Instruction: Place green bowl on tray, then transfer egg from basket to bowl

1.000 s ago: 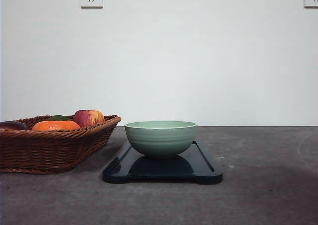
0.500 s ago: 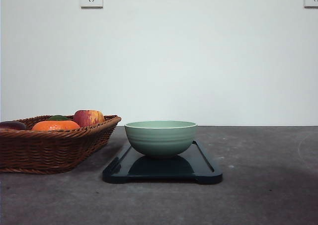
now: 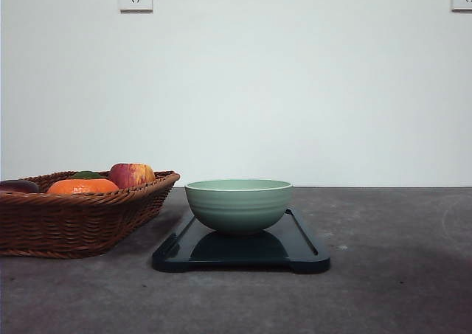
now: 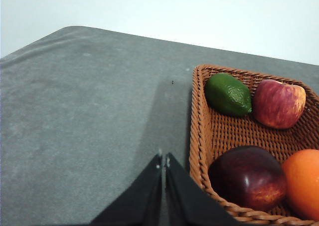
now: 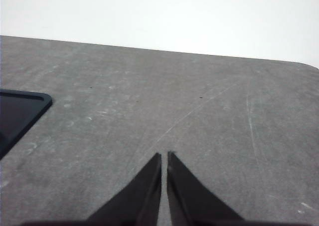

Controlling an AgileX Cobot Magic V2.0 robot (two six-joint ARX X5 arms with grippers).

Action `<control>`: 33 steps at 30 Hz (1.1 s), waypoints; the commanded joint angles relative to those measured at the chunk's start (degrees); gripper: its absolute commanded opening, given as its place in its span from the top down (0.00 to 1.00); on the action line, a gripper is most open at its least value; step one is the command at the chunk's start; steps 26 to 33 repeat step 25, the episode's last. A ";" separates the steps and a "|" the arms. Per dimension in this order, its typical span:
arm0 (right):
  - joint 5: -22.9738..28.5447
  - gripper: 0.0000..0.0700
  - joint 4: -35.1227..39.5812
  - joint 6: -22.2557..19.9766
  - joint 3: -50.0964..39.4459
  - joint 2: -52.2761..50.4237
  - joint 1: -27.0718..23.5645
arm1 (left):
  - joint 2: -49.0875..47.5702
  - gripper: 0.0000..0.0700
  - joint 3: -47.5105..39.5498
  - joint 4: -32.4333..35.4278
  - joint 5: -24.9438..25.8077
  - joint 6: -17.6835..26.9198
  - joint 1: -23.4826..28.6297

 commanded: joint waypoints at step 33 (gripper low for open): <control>0.02 0.98 0.74 0.70 -0.24 -0.04 0.07 | -0.09 1.00 -1.07 -0.46 0.17 0.32 -0.02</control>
